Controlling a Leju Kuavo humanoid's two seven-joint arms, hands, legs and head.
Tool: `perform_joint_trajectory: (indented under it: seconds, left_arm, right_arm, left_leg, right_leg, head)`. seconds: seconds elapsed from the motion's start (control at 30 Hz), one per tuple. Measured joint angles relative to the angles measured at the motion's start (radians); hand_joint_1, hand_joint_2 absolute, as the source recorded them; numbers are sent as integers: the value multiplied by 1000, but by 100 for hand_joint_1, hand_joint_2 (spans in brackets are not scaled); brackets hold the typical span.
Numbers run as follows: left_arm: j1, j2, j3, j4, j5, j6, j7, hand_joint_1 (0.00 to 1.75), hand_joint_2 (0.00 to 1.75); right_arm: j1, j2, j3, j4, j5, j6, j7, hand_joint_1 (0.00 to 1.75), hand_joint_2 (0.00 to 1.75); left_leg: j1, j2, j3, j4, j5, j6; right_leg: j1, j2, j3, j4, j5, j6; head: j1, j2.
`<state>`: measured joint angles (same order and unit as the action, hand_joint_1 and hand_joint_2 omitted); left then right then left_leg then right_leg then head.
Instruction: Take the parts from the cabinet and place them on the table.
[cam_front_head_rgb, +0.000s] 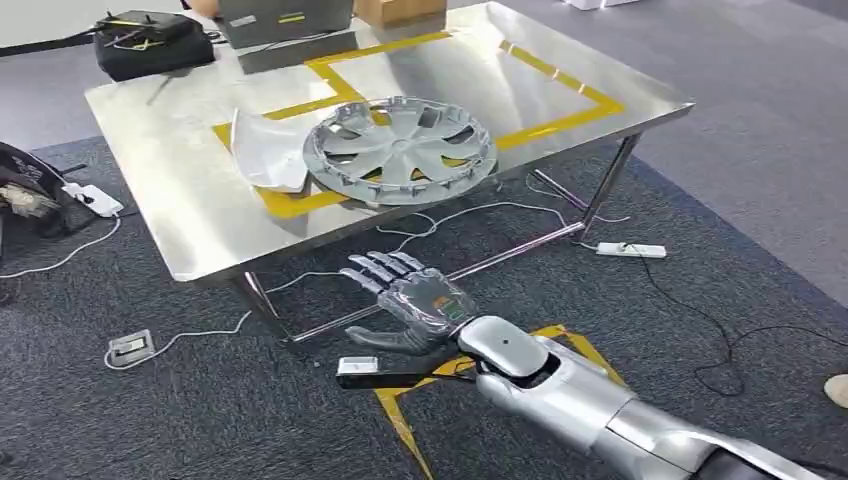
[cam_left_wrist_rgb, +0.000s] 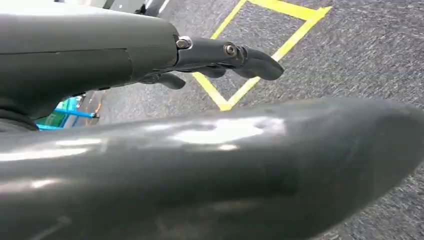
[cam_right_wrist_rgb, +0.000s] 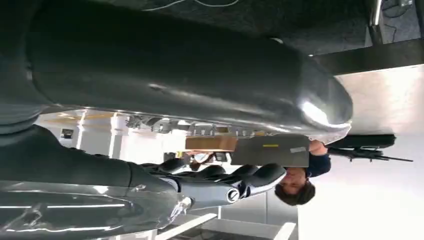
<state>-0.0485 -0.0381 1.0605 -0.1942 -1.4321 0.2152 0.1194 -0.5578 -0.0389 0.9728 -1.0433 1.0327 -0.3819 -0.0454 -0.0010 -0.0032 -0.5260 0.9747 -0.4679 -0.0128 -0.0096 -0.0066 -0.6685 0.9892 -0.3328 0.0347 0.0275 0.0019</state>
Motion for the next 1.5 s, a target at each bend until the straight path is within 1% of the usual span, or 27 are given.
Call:
perform_joint_trajectory:
  seconds: [0.13,0.3,0.37,0.43,0.5,0.53,0.6,0.63,0.67,0.7,0.8,0.83,0.87,0.9,0.97,1.0,1.03,1.1,1.13,1.17,1.2,1.3,1.33,1.37,1.4,1.43,1.5]
  left_arm:
    - [0,0,0,0,-4,-1,0,0,0]
    - [1,2,0,0,-5,-3,0,0,0]
    - [-2,1,0,0,-5,-4,0,0,0]
    - [-2,1,0,0,-5,-8,0,0,0]
    - [-1,1,0,0,-6,-13,6,0,0]
    - [-1,1,0,0,-7,-14,10,0,0]
    - [-1,0,0,0,-9,-16,12,0,0]
    - [-2,0,0,0,-10,-16,13,0,0]
    - [-3,4,0,0,-10,-16,13,0,0]
    - [-4,7,0,-1,-12,-16,14,0,0]
    - [2,3,0,-1,-13,-16,14,0,0]
    - [2,3,0,-1,-13,-15,14,0,0]
    - [1,2,0,-1,-13,-15,14,0,0]
    - [-3,2,0,-1,-13,-15,14,0,0]
    - [-6,0,0,-1,-13,-14,14,0,0]
    - [-5,-1,0,-1,-13,-15,14,0,0]
    - [-4,-2,0,-1,-13,-15,14,0,0]
    - [-2,-1,0,-1,-13,-15,14,0,0]
    - [-3,-1,0,-1,-13,-15,14,0,0]
    - [-4,0,0,-1,-13,-15,14,0,0]
    - [-10,0,0,-1,-13,-16,14,0,0]
    - [-6,0,0,-1,-13,-16,15,0,0]
    - [-4,0,0,-1,-13,-16,15,0,0]
    - [-1,-2,0,-1,-13,-17,15,0,0]
    - [-2,-2,0,-1,-13,-17,16,0,0]
    - [-5,-2,0,-1,-13,-17,16,0,0]
    - [-6,-2,0,-1,-13,-18,15,0,0]
  right_arm:
    - [20,-11,0,-11,22,-37,5,0,0]
    - [59,-18,0,-23,40,-74,13,0,0]
    - [72,-23,0,-24,43,-90,13,0,0]
    - [88,-28,0,-23,42,-96,12,0,0]
    - [113,-34,0,-21,37,-101,8,0,0]
    - [123,-35,0,-18,35,-103,6,0,0]
    - [134,-35,-2,-16,30,-112,2,0,0]
    - [137,-35,-3,-16,29,-118,0,0,0]
    - [140,-35,-4,-13,29,-122,-1,0,0]
    - [143,-35,-4,-12,30,-130,-2,0,0]
    - [158,-35,-6,-3,38,-137,-5,0,0]
    - [158,-35,-7,-2,40,-140,-5,0,0]
    - [159,-35,-10,0,43,-143,-5,0,0]
    - [159,-35,-13,1,45,-147,-6,0,0]
    - [162,-35,-15,6,46,-148,-5,0,0]
    - [165,-35,-16,9,47,-148,-5,0,0]
    - [168,-35,-16,10,47,-148,-5,0,0]
    - [169,-35,-20,11,47,-148,-5,0,0]
    - [169,-35,-22,11,47,-148,-5,0,0]
    - [168,-35,-24,11,47,-149,-5,0,0]
    - [170,-35,-28,11,47,-151,-5,0,0]
    - [173,-35,-30,11,48,-153,-5,0,0]
    - [174,-35,-30,11,48,-153,-5,0,0]
    - [174,-35,-31,11,48,-154,-5,0,0]
    - [176,-35,-32,11,49,-158,-5,0,0]
    - [179,-37,-32,12,49,-158,-5,0,0]
    - [189,-42,-32,14,50,-160,-5,0,0]
  left_leg:
    - [-3,0,-13,5,6,6]
    - [-8,-1,-26,-3,22,28]
    - [1,-5,-16,-20,37,37]
    - [2,-11,-19,-19,38,39]
    - [3,-24,-20,-18,39,37]
    - [6,-33,-20,-17,39,34]
    - [16,-55,-21,-11,36,20]
    - [22,-65,-21,-4,31,9]
    - [21,-74,-30,4,27,-3]
    - [21,-84,-40,20,25,-11]
    - [26,-102,-50,12,35,-22]
    - [27,-88,-51,16,27,-26]
    - [21,-39,-63,44,6,-30]
    - [20,-20,-93,103,-29,-33]
    - [20,-10,-173,272,-104,-35]
    - [20,-9,-198,324,-117,-34]
    - [20,-9,-200,330,-108,-31]
    - [15,-3,-141,217,-32,-19]
    - [8,20,-90,126,9,-9]
    - [-3,72,-51,59,31,3]
    - [-15,94,-38,20,21,3]
    - [-15,56,-54,21,27,11]
    - [-11,43,-47,11,36,19]
    - [-5,34,-46,8,41,21]
    - [-2,23,-48,8,44,26]
    - [-1,10,-50,8,47,30]
    - [-3,-19,-54,9,50,33]
  right_leg:
    - [-2,0,-3,-13,16,18]
    - [-10,-4,-8,-22,30,41]
    - [-9,3,-33,15,-16,42]
    - [-9,5,-93,184,-111,41]
    - [-10,5,-135,317,-162,44]
    - [-11,5,-122,308,-154,44]
    - [-17,10,-29,166,-96,49]
    - [-25,30,32,70,-69,57]
    - [-29,84,57,42,-110,67]
    - [-28,74,61,40,-104,50]
    - [-21,50,50,55,-105,29]
    - [-24,37,50,52,-105,18]
    - [-22,28,50,52,-104,8]
    - [-20,17,49,50,-103,3]
    - [-16,-9,45,50,-103,-2]
    - [-14,-21,45,51,-103,-3]
    - [-11,-33,45,51,-103,-3]
    - [-6,-56,46,50,-103,-4]
    - [-4,-67,48,50,-103,-4]
    - [-4,-75,51,50,-103,-3]
    - [6,-88,48,56,-105,0]
    - [5,-127,55,44,-98,11]
    - [5,-128,57,44,-101,19]
    - [0,-67,45,59,-117,26]
    - [-1,-28,29,104,-151,28]
    - [-1,-7,-4,183,-191,28]
    - [1,4,-71,331,-247,30]
  head:
    - [-1,0]
    - [-4,0]
    - [-2,0]
    - [-1,0]
    - [0,0]
    - [-2,0]
    - [-2,0]
    - [-2,0]
    - [1,0]
    - [4,0]
    - [-2,0]
    - [-3,0]
    - [-10,0]
    - [-14,0]
    - [-17,0]
    - [-17,0]
    - [-19,0]
    - [-21,0]
    - [-21,0]
    - [-22,0]
    - [-26,0]
    - [-28,0]
    - [-27,0]
    - [-25,0]
    - [-26,0]
    - [-19,0]
    - [-19,0]
